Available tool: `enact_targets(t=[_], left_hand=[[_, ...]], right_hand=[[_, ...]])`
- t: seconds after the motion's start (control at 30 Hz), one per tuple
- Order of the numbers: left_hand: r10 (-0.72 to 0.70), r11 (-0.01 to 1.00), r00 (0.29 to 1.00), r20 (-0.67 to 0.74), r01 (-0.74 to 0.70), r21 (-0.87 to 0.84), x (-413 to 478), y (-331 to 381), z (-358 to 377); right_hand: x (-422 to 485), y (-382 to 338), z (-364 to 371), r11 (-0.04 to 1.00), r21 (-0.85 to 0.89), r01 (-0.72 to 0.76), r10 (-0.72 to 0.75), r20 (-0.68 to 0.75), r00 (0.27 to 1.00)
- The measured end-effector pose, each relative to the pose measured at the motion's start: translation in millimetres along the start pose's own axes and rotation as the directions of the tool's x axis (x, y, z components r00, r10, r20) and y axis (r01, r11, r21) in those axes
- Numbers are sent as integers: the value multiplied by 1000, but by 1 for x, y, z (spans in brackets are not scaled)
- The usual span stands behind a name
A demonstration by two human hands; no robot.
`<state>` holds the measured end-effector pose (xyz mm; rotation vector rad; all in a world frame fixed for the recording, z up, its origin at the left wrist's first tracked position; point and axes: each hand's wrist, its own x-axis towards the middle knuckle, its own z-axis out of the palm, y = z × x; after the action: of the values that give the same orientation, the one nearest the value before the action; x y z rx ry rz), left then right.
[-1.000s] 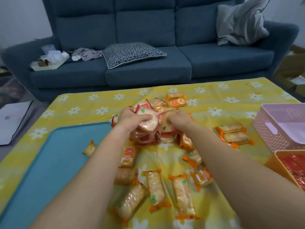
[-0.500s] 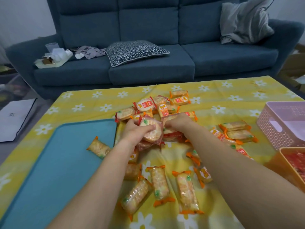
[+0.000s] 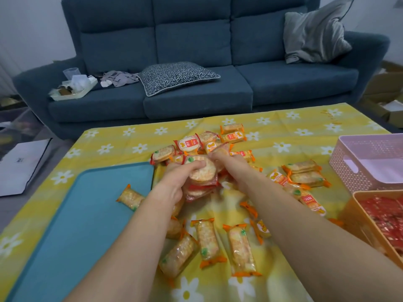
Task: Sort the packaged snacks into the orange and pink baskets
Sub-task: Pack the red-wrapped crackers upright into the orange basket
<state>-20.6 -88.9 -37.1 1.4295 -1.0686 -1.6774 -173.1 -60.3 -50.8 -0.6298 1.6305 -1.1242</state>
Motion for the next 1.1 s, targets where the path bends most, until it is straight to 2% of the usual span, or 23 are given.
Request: enact_targets(t=[0.1, 0.17, 0.23, 0.37, 0.57, 0.63, 0.7, 0.73, 0.77, 0.83, 0.87, 0.9, 0.93, 1.0, 1.1], left_hand=[[34, 999, 999, 11, -34, -22, -23, 7, 11], [52, 998, 999, 3, -52, -38, -39, 10, 20], [69, 995, 997, 23, -67, -76, -60, 14, 36], [177, 983, 977, 118, -170, -67, -102, 16, 90], [367, 929, 881, 298, -361, -77, -169, 2, 222], [428, 893, 825, 369, -448, -34, -184, -14, 261], [424, 864, 789, 445, -500, 62, -192, -35, 287], [421, 829, 766, 487, -542, 136, -192, -48, 295], [425, 752, 747, 511, -606, 260, -189, -58, 299], [423, 468, 733, 533, -680, 565, -177, -78, 300], [411, 385, 747, 522, -662, 643, -170, -83, 297], [385, 410, 775, 501, -630, 659, -166, -83, 294], [356, 488, 800, 482, -600, 634, -162, -82, 292], [346, 582, 800, 491, -593, 556, -156, -78, 285], [313, 589, 775, 550, -612, 528, -155, -86, 284]], right_hand=[[-22, -1, -2, 998, 58, 15, -19, 72, 997], [-37, -3, -6, 995, 91, 36, -42, 63, 997], [-58, -7, -20, 988, 127, 89, -88, -17, 996], [-111, -17, -79, 972, 66, 227, -211, -193, 958], [-198, -18, -215, 927, 0, 374, -334, -449, 829], [-217, -4, -254, 904, -31, 425, -374, -538, 756], [-224, 18, -281, 897, -132, 421, -413, -590, 694], [-223, 30, -291, 904, -199, 378, -419, -587, 692], [-220, 42, -298, 907, -285, 309, -419, -555, 719], [-208, 63, -310, 870, -481, 107, -362, -478, 800], [-203, 68, -315, 842, -539, 20, -321, -471, 822], [-199, 70, -320, 832, -554, -29, -292, -481, 827], [-198, 70, -326, 832, -553, -46, -283, -494, 822], [-200, 66, -333, 820, -572, -23, -325, -498, 804], [-204, 63, -342, 803, -595, 33, -381, -470, 796]])
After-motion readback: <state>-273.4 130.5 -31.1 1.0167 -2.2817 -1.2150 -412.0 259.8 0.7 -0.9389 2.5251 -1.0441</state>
